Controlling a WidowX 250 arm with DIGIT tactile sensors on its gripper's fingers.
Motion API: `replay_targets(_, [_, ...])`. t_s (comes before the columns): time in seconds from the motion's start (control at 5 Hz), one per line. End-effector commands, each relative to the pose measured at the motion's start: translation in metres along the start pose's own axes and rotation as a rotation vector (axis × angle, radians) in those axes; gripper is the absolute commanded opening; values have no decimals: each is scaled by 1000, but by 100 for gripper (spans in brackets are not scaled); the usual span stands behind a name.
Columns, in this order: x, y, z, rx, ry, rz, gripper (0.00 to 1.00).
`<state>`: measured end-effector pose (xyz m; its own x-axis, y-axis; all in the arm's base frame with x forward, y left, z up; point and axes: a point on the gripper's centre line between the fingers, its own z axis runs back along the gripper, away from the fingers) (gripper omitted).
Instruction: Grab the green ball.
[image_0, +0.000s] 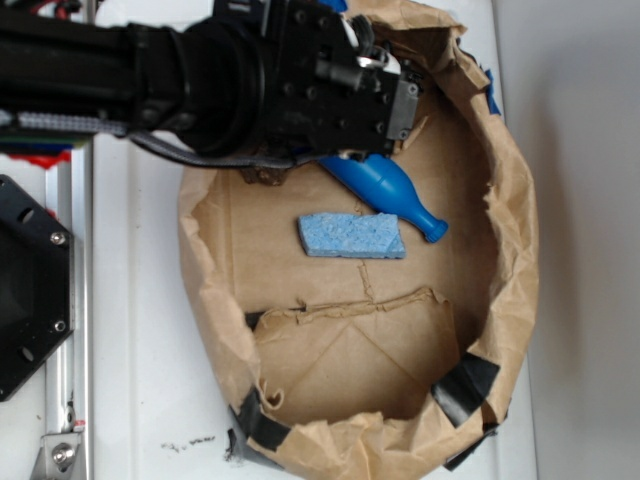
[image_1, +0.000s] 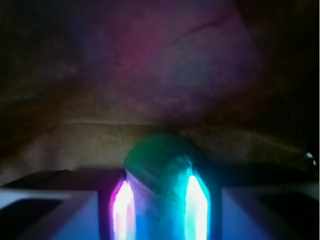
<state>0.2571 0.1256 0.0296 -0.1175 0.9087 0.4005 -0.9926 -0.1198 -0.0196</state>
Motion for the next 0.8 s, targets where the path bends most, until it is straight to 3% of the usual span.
replay_targets(0.0, [-8, 7, 65, -98, 94, -352, 0])
replay_targets(0.4, [-3, 33, 124, -116, 312, -872, 0])
replay_targets(0.6, [-3, 32, 132, -109, 425, -1133, 0])
